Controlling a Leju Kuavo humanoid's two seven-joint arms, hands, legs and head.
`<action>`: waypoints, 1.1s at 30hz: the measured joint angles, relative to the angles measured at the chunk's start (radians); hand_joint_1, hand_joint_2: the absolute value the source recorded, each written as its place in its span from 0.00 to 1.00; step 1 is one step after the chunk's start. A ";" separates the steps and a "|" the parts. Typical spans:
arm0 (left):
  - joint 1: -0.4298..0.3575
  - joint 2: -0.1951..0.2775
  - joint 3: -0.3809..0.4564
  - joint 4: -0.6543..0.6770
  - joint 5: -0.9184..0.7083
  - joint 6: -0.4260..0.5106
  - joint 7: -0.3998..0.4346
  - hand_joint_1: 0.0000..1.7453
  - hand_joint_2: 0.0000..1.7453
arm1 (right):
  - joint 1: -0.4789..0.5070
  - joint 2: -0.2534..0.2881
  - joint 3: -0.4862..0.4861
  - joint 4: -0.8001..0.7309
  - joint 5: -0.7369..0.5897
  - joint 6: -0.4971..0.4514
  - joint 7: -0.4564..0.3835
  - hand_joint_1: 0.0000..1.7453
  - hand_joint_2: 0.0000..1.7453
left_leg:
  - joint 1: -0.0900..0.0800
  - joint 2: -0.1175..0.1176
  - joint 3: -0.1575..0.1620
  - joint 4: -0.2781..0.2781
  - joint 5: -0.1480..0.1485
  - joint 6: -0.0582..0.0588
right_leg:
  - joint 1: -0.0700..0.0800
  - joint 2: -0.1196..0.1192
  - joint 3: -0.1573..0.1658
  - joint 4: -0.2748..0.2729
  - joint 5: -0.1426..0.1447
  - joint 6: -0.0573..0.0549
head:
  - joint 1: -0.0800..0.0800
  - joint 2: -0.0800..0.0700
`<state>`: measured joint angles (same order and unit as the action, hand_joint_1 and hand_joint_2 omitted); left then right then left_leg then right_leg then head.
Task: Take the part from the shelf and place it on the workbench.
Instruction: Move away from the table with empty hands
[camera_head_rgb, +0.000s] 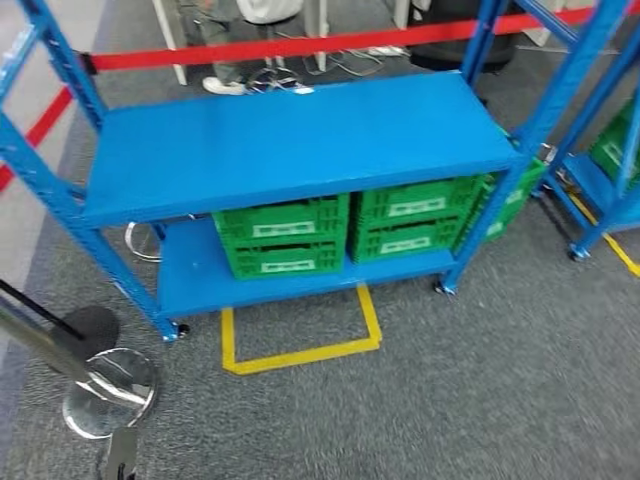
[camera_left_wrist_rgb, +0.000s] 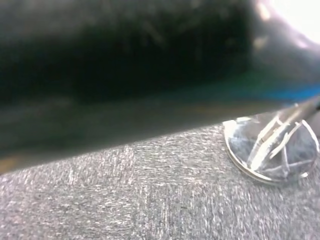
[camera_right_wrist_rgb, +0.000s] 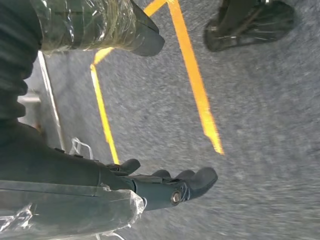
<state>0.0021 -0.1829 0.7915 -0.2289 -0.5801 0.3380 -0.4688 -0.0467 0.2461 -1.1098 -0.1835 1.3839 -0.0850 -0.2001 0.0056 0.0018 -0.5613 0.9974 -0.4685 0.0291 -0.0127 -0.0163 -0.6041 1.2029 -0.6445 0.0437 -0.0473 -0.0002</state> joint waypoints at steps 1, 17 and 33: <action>0.000 -0.001 0.000 0.000 -0.001 0.000 0.000 0.00 0.00 | 0.001 0.000 0.000 0.000 0.000 0.000 0.000 0.00 1.00 | 0.000 -0.014 0.000 0.000 0.000 0.001 | 0.000 0.009 -0.033 0.058 -0.016 0.001 | 0.001 0.000; -0.001 -0.005 0.010 0.001 0.034 -0.008 -0.012 0.00 0.00 | 0.006 0.000 -0.001 0.000 0.007 -0.001 0.002 0.00 0.00 | 0.006 -0.010 -0.137 0.278 -0.129 -0.059 | -0.007 0.016 0.070 -0.206 0.134 -0.046 | -0.010 0.000; -0.006 -0.013 0.024 0.002 -0.005 0.021 0.019 0.00 1.00 | 0.000 0.000 -0.004 0.000 0.001 -0.053 0.071 0.00 0.00 | 0.004 -0.005 0.011 -0.007 -0.008 -0.004 | -0.001 0.012 -0.077 0.082 0.010 0.000 | -0.002 0.000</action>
<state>-0.0037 -0.1961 0.8150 -0.2271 -0.5852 0.3585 -0.4501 -0.0471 0.2461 -1.1142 -0.1839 1.3851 -0.1385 -0.1295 0.0098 -0.0037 -0.5498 0.9906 -0.4766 0.0255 -0.0135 -0.0039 -0.6812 1.2846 -0.6341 0.0437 -0.0495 -0.0001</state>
